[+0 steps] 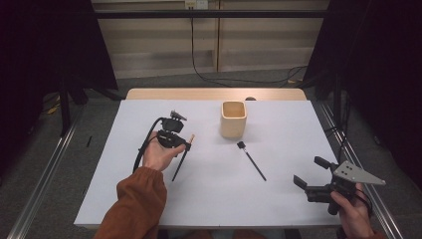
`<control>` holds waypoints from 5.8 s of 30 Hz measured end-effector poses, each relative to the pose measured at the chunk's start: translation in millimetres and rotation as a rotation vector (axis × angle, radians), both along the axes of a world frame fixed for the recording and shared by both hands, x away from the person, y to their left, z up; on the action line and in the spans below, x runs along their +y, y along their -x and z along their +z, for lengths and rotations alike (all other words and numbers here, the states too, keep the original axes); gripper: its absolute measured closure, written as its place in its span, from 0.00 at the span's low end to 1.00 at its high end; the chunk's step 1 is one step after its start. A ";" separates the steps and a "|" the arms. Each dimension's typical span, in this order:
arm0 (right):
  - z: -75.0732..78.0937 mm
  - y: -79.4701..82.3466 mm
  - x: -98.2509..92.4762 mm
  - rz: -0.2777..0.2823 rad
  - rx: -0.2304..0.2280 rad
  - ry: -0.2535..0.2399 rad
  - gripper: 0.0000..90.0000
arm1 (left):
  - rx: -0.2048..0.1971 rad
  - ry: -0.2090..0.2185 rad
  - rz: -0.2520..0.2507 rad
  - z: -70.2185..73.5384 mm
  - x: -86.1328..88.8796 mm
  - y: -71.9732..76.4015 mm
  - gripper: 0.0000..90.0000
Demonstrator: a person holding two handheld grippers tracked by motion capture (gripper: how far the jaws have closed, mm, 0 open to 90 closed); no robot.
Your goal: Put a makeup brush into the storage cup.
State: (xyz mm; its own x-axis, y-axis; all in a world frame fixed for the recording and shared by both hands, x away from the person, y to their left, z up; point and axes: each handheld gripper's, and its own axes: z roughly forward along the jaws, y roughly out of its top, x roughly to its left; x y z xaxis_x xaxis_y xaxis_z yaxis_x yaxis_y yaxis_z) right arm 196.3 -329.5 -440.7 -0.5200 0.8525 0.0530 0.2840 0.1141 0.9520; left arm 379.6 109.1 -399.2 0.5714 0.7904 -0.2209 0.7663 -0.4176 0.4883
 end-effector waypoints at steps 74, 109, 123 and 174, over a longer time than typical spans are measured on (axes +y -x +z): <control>1.2 1.5 1.5 0.031 -0.015 -0.024 0.00 | -0.547 0.496 -0.065 38.7 32.4 49.3 0.94; 29.1 -21.7 33.5 0.164 0.018 -0.096 0.00 | -0.539 0.555 -0.183 62.6 -14.4 69.0 0.94; 39.9 -40.3 64.4 0.245 -0.006 -0.152 0.00 | -0.528 0.597 -0.254 67.4 -38.1 76.6 0.94; 60.9 -105.1 157.6 0.552 0.143 -0.207 0.57 | -0.537 0.576 -0.231 57.7 -52.3 79.6 0.94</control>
State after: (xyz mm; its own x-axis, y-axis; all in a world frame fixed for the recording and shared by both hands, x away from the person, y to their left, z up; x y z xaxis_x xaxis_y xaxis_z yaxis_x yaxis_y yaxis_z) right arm 301.4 -171.8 -379.8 -0.8579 0.4235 0.2909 0.3625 0.0978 0.9268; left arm 300.1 56.8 -341.5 0.8492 0.4861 -0.2063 0.2924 -0.1074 0.9503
